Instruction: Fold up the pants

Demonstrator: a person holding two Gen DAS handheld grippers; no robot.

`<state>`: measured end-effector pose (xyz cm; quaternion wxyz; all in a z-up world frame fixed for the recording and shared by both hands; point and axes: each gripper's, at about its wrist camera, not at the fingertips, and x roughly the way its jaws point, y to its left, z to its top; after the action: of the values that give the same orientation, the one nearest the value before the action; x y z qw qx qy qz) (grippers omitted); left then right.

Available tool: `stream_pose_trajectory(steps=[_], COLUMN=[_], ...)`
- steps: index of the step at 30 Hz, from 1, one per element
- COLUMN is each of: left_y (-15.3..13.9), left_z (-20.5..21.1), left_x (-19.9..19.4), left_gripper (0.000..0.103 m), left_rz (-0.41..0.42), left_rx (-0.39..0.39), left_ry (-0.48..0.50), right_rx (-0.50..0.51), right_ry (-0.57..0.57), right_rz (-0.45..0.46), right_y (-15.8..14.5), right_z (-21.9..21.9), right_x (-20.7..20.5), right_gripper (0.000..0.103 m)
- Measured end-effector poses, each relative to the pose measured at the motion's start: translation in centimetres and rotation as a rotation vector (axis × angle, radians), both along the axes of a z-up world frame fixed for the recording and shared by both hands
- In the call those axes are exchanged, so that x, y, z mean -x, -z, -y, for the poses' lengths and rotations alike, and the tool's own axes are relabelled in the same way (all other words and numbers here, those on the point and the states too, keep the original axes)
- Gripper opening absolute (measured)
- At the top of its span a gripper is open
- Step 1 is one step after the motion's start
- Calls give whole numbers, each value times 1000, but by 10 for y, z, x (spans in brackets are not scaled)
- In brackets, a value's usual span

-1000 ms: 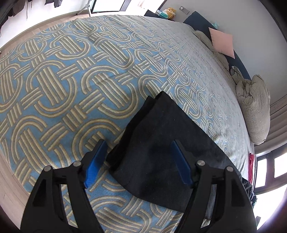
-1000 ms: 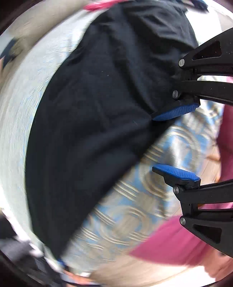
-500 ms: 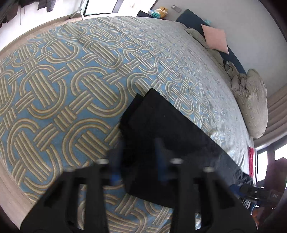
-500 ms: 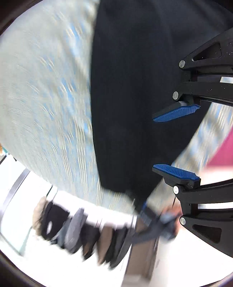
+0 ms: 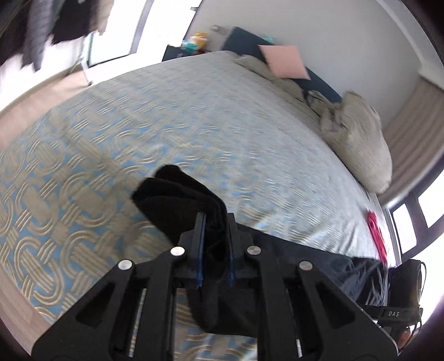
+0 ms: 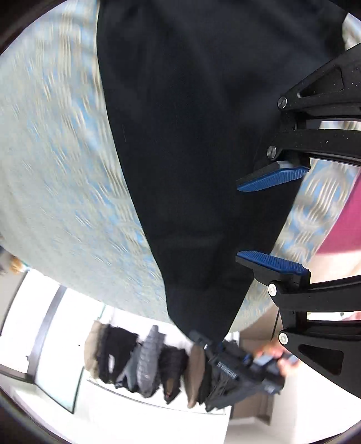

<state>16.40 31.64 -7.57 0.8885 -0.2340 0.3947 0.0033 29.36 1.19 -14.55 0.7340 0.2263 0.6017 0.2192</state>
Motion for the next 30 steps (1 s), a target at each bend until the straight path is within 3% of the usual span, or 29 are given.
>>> stream_pose_trajectory(steps=[4, 7, 10, 17, 20, 22, 25, 29, 30], left_y=[-21, -24, -23, 16, 39, 51, 56, 30, 24], left_z=[74, 122, 175, 284, 318, 327, 328, 305, 297], left_x=[-8, -7, -9, -13, -7, -2, 4, 24, 30], left_gripper=[14, 14, 14, 14, 16, 20, 25, 55, 57], left_rz=[29, 33, 25, -79, -146, -173, -214, -158, -140], left_rx=[-79, -78, -74, 23, -6, -22, 27, -23, -50], left_ry=[153, 247, 333, 451, 488, 505, 538, 562, 553], right_rx=[57, 73, 26, -57, -97, -124, -135, -138, -139], right_ry=[83, 151, 200, 299, 338, 356, 370, 321, 302], right_rz=[28, 34, 27, 22, 3, -7, -10, -1, 3], right_y=[-3, 1, 8, 20, 29, 34, 37, 31, 29], right_z=[62, 94, 116, 168, 212, 225, 230, 233, 227], right_x=[38, 55, 65, 94, 104, 107, 108, 102, 99], right_gripper=[46, 46, 46, 46, 46, 46, 46, 51, 53])
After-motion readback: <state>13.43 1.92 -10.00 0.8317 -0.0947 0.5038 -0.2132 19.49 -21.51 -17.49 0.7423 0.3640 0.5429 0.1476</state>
